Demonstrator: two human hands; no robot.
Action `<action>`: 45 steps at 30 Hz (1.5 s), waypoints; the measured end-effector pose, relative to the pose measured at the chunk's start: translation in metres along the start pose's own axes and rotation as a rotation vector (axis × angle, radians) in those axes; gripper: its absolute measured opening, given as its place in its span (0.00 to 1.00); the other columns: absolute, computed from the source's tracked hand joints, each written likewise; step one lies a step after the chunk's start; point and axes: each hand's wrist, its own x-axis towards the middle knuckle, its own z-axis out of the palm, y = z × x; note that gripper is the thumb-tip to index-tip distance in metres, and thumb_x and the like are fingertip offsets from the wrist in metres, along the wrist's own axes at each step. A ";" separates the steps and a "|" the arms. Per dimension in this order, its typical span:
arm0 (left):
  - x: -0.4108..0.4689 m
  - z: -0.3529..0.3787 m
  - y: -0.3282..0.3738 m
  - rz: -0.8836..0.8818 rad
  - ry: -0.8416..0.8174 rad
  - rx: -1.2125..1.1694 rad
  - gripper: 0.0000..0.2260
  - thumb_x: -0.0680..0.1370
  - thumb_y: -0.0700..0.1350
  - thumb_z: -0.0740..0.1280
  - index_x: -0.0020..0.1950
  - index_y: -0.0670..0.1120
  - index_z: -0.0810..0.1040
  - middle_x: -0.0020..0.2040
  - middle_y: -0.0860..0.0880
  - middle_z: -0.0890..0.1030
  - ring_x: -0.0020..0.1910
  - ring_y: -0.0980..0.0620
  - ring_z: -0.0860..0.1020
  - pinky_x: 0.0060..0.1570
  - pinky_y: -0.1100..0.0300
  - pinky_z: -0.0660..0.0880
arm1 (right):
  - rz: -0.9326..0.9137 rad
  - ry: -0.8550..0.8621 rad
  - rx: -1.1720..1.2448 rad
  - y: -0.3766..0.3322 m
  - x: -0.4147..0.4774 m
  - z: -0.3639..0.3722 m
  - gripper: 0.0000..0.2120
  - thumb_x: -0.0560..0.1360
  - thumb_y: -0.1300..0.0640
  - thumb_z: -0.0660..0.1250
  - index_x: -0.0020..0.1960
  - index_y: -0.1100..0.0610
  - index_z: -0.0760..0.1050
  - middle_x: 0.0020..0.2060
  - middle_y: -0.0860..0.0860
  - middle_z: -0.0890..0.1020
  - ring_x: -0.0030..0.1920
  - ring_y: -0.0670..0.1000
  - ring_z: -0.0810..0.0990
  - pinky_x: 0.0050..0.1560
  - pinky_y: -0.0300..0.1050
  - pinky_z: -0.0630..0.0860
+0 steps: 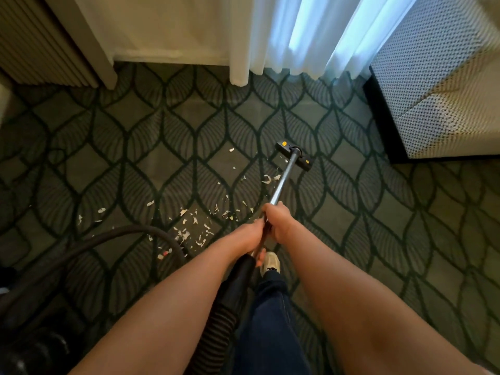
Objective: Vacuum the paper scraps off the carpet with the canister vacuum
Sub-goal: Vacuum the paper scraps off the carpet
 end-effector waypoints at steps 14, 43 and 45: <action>0.187 0.045 0.202 -0.013 0.122 -0.150 0.26 0.83 0.60 0.48 0.55 0.42 0.76 0.29 0.46 0.77 0.23 0.51 0.76 0.26 0.63 0.73 | -0.045 -0.014 -0.137 -0.156 0.220 -0.095 0.11 0.79 0.65 0.58 0.60 0.56 0.69 0.52 0.60 0.79 0.43 0.56 0.80 0.40 0.48 0.80; 0.210 0.059 0.170 -0.088 0.106 -0.309 0.24 0.83 0.58 0.50 0.60 0.41 0.74 0.27 0.43 0.75 0.23 0.48 0.74 0.25 0.62 0.72 | 0.005 0.005 -0.344 -0.112 0.240 -0.090 0.13 0.72 0.67 0.65 0.50 0.55 0.66 0.40 0.56 0.75 0.37 0.54 0.77 0.35 0.47 0.76; 0.205 0.061 0.164 -0.095 0.110 -0.303 0.24 0.83 0.57 0.50 0.64 0.41 0.72 0.28 0.43 0.75 0.24 0.48 0.74 0.25 0.62 0.73 | 0.015 -0.009 -0.333 -0.104 0.235 -0.089 0.15 0.72 0.68 0.66 0.54 0.55 0.67 0.42 0.57 0.76 0.38 0.54 0.77 0.35 0.46 0.76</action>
